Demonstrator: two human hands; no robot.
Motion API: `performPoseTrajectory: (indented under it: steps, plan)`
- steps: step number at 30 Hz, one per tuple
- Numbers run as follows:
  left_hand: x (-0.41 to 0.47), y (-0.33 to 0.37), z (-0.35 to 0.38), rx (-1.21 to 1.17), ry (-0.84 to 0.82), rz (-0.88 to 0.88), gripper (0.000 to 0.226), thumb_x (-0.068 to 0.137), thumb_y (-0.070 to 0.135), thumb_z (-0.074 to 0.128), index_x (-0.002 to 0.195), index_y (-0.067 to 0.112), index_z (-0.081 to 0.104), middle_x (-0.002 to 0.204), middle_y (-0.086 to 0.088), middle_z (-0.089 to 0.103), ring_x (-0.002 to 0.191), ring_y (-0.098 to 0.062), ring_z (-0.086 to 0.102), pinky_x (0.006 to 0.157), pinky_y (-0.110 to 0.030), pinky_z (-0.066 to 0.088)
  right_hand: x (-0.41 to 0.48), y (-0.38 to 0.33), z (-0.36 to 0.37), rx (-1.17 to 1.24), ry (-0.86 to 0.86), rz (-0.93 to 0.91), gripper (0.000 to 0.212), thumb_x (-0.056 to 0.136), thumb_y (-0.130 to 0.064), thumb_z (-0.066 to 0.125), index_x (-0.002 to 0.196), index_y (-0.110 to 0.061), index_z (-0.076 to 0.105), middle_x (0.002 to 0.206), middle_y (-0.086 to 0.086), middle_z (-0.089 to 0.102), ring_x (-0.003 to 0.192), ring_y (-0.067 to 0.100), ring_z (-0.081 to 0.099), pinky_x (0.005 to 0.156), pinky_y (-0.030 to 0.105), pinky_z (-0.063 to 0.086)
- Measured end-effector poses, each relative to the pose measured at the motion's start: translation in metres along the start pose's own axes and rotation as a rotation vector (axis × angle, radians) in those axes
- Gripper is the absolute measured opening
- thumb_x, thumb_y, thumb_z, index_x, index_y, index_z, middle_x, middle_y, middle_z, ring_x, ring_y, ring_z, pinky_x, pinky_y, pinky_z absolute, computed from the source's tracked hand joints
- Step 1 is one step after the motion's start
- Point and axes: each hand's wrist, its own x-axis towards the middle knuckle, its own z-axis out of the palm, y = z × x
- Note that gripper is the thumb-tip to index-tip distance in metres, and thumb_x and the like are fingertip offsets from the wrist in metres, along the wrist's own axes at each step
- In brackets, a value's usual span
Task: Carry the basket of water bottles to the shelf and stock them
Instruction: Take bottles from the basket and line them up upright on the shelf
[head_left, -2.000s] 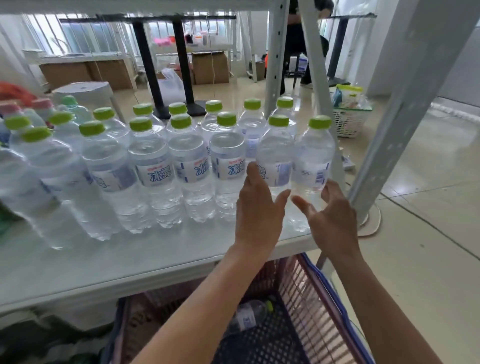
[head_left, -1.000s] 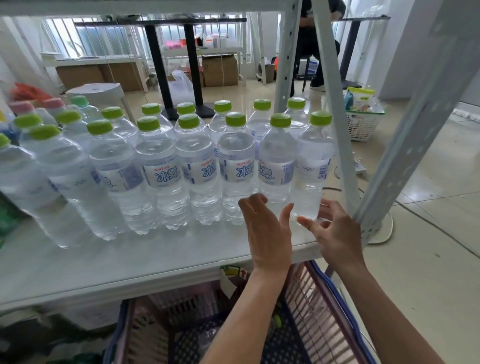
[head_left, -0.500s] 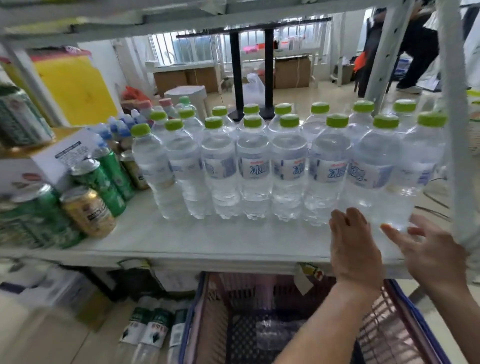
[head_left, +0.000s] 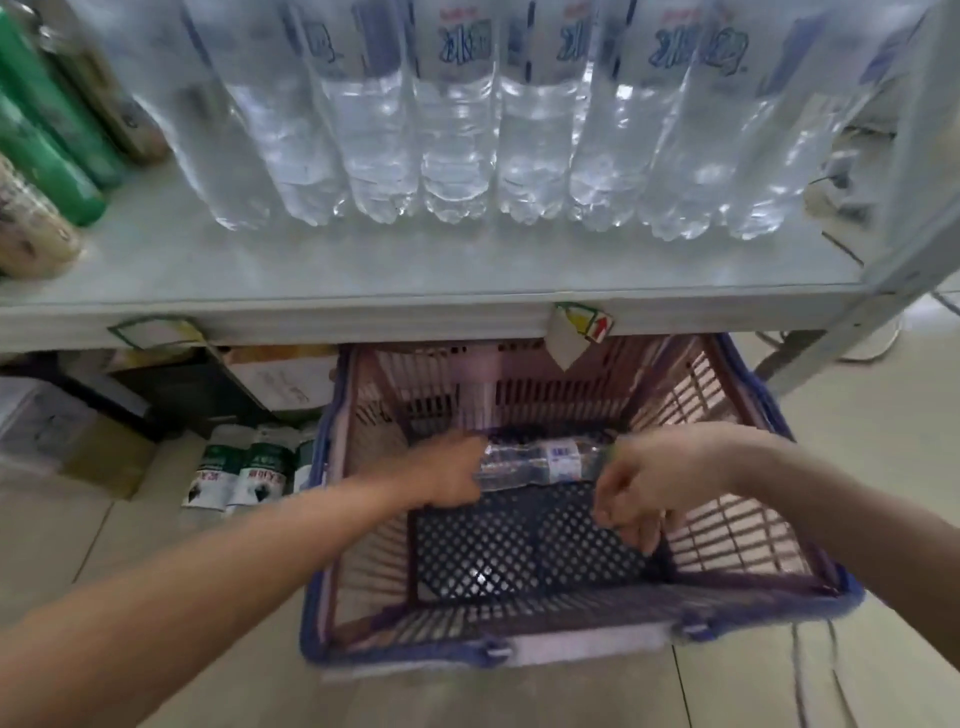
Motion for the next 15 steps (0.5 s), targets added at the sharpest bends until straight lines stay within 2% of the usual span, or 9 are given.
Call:
performPoseTrajectory:
  steps: [2,3,5,8,10,13,15]
  plan:
    - [0.035,0.009,0.019,0.016,0.012,0.034,0.055,0.093,0.043,0.069,0.134,0.008,0.055,0.133,-0.019,0.062,0.120,-0.036,0.064,0.097,-0.042,0.056,0.018,0.005,0.007,-0.253,0.130,0.037,0.024,0.096,-0.029,0.052,0.092,-0.015,0.071,0.090,0.001,0.074,0.082,0.022,0.069,0.077,0.035,0.056]
    - [0.050,0.019,0.031,0.044,0.021,0.027,0.064,0.093,0.042,0.072,0.141,0.006,0.049,0.138,-0.019,0.057,0.125,-0.037,0.059,0.100,-0.043,0.054,0.021,0.005,0.012,-0.310,0.193,0.046,0.022,0.093,-0.028,0.051,0.092,-0.014,0.069,0.087,0.000,0.068,0.081,0.023,0.064,0.075,0.034,0.053]
    - [0.069,0.042,0.053,0.164,0.039,-0.033,0.080,0.089,0.034,0.079,0.151,0.004,0.040,0.144,-0.019,0.051,0.132,-0.038,0.052,0.108,-0.049,0.047,0.022,0.001,0.020,-0.271,0.192,0.051,0.024,0.092,-0.026,0.052,0.099,-0.011,0.069,0.088,0.003,0.066,0.078,0.019,0.056,0.069,0.030,0.046]
    - [0.078,0.063,0.071,0.218,0.106,-0.092,0.063,0.092,0.009,0.072,0.147,-0.001,0.045,0.140,-0.020,0.053,0.128,-0.041,0.052,0.107,-0.053,0.044,0.023,0.001,0.029,-0.222,0.070,0.109,0.027,0.094,-0.029,0.052,0.109,-0.015,0.071,0.107,0.006,0.074,0.087,0.018,0.059,0.072,0.028,0.043]
    - [0.073,0.060,0.070,0.125,0.101,-0.099,0.053,0.093,0.002,0.065,0.144,0.001,0.050,0.139,-0.021,0.053,0.127,-0.042,0.051,0.107,-0.054,0.047,0.023,0.002,0.027,-0.148,0.051,0.136,0.027,0.094,-0.030,0.053,0.105,-0.015,0.072,0.105,0.005,0.075,0.089,0.019,0.064,0.073,0.027,0.046]
    - [0.047,0.054,0.053,-0.087,0.142,-0.044,0.052,0.096,0.012,0.064,0.146,0.005,0.050,0.142,-0.020,0.049,0.131,-0.042,0.049,0.109,-0.050,0.047,0.013,0.005,0.015,-0.077,0.057,0.166,0.028,0.094,-0.035,0.054,0.102,-0.015,0.073,0.109,0.004,0.076,0.081,0.009,0.065,0.068,0.019,0.048]
    - [0.021,0.055,0.033,-0.235,0.174,-0.003,0.058,0.097,0.022,0.066,0.150,0.009,0.047,0.147,-0.017,0.046,0.136,-0.037,0.047,0.114,-0.043,0.045,0.003,0.007,0.007,0.035,0.089,0.154,0.028,0.093,-0.040,0.058,0.100,-0.017,0.073,0.095,-0.004,0.078,0.070,0.001,0.066,0.067,0.019,0.052]
